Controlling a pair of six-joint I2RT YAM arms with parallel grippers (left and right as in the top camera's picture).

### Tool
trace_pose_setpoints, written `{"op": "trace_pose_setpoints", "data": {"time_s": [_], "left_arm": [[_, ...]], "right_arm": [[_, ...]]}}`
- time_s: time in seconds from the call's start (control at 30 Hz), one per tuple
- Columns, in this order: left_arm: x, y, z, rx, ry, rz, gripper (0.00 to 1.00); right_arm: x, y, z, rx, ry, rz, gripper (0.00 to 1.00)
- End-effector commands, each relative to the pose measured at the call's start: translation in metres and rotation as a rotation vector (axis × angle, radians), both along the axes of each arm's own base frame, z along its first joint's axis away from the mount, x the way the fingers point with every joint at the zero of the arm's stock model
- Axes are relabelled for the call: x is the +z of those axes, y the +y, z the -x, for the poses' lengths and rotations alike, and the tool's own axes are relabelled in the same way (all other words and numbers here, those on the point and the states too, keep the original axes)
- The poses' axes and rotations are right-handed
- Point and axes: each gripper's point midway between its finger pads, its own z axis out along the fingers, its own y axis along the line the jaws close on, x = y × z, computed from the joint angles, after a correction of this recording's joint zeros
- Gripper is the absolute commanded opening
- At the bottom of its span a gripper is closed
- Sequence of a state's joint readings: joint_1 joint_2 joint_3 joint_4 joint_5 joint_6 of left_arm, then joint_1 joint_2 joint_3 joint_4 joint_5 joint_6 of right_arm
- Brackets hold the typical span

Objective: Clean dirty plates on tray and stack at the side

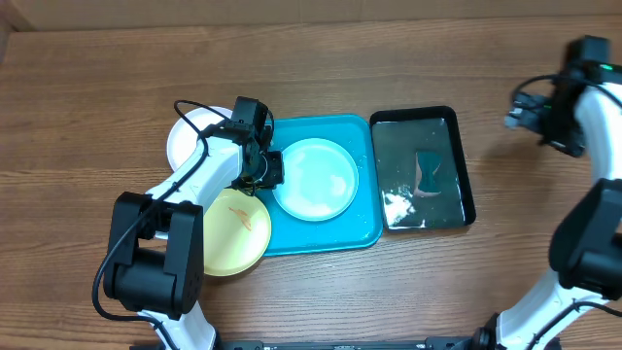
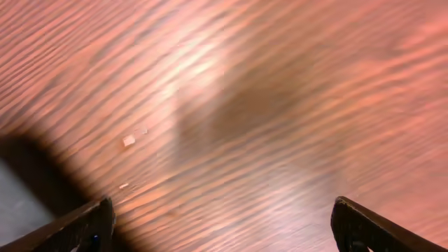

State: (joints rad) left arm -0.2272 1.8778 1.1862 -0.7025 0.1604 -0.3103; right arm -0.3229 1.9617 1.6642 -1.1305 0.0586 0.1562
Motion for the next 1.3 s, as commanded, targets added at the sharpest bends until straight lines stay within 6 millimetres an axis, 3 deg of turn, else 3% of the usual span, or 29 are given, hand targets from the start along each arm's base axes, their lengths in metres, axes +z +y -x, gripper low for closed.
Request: {"op": "trace_pose_setpoints", "data": {"time_s": [0.0, 0.23, 0.57, 0.83, 1.07, 1.27], "left_arm": [[-0.007, 0.004, 0.003, -0.012, 0.015, -0.017, 0.14], [-0.012, 0.005, 0.009, 0.018, 0.037, -0.017, 0.08], [-0.004, 0.005, 0.007, 0.039, 0.044, -0.017, 0.04], [0.05, 0.001, -0.033, 0.044, -0.046, -0.023, 0.04], [0.119, -0.008, -0.068, 0.045, -0.168, 0.012, 0.04], [0.149, -0.032, -0.083, 0.033, -0.252, 0.05, 0.04]], "right_arm": [[0.014, -0.022, 0.006, -0.053, -0.035, 0.013, 1.0], [0.014, -0.054, 0.02, -0.136, -0.035, 0.014, 1.0], [0.014, -0.055, 0.021, -0.139, -0.035, 0.015, 1.0], [0.014, -0.055, 0.021, -0.139, -0.035, 0.015, 1.0], [0.014, -0.055, 0.021, -0.139, -0.035, 0.015, 1.0], [0.014, -0.055, 0.021, -0.139, -0.035, 0.015, 1.0]]}}
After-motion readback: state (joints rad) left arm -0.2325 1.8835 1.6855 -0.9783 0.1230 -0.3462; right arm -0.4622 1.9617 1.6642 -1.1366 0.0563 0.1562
